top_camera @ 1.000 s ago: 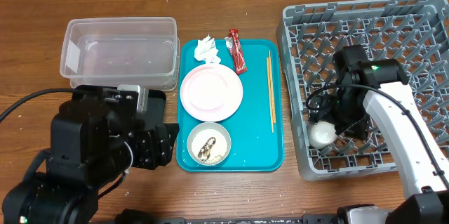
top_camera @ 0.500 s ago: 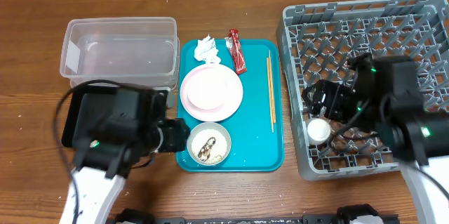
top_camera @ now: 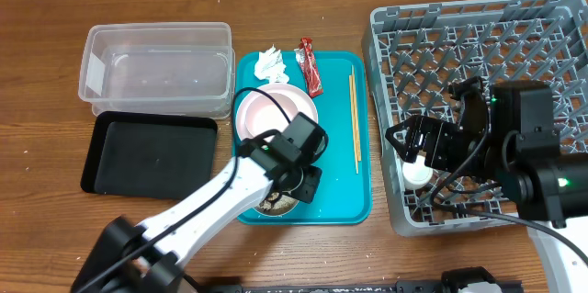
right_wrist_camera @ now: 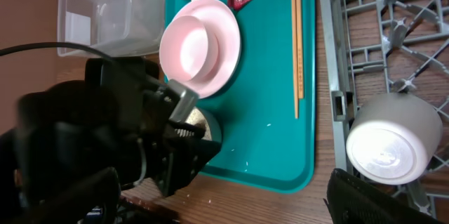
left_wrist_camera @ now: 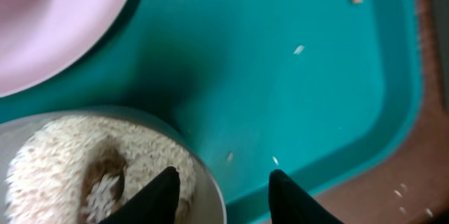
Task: Sort waste into correct bins and load items into the dishwasher
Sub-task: 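Grasp the rice bowl rim with the left gripper and lift it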
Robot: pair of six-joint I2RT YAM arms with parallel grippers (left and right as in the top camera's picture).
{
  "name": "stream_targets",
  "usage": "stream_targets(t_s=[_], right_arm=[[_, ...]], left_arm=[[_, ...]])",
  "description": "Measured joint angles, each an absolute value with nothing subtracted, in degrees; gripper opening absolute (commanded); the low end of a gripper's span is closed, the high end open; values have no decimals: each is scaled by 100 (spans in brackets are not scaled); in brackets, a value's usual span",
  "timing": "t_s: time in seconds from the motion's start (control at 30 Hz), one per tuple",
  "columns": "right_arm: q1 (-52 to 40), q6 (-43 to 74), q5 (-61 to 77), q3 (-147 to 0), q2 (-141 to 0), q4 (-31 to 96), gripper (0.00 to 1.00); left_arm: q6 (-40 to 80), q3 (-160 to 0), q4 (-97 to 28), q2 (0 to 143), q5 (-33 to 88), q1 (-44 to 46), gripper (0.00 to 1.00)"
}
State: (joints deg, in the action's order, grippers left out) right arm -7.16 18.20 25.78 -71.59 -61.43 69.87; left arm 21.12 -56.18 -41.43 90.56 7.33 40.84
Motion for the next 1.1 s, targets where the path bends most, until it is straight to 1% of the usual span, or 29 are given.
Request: stream_targets(t_s=[0.03,0.07,0.13,0.17,0.2,0.37,0.47,0.63,0.77,0.83,0.93,1.1], right_arm=[[-716,1817,2576,-7159,-6163,6984,96],[-716,1817,2578,-7159,-6189,6987,96],[-716,1815,2596,-7159,-6226,6987,96],[-716,1813,2600,-7159,-6248,6984,96],[-716,1817,2606,-7159,-6257,6984,96],[-716,1815,2615,-7159,-6331,6989,96],[-716,1815,2617,-7159,-6359,6997,96],[-716,1798,2615,-7159,-6366,7008,96],[-716,1798,2617,-7159,-6366,7008,96],[-716,1796,2617,-7159,-6366,7011,96],[-716,1796,2617,-7159,-6366,7017,96],[-716,1800,2615,-7159,-6366,7022,96]], left_arm=[[2152,-5618,-4091,9192,672,4104,40],[2206,-5618,-4045,9319,607,4119,34],[2292,-5618,-4014,9533,497,4128,20],[2338,-5618,-3992,9629,440,4128,10],[2405,-5618,-3977,9695,423,4128,4],[2517,-5680,-3977,9668,185,4128,4],[2569,-5791,-4250,9651,148,4128,3],[2768,-6180,-5107,9461,285,4125,4],[3017,-6318,-5704,8965,456,3962,4],[3098,-6342,-5931,8573,552,3632,4],[3044,-6381,-6139,8020,854,2766,4],[2036,-6414,-6222,7644,2171,622,4]])
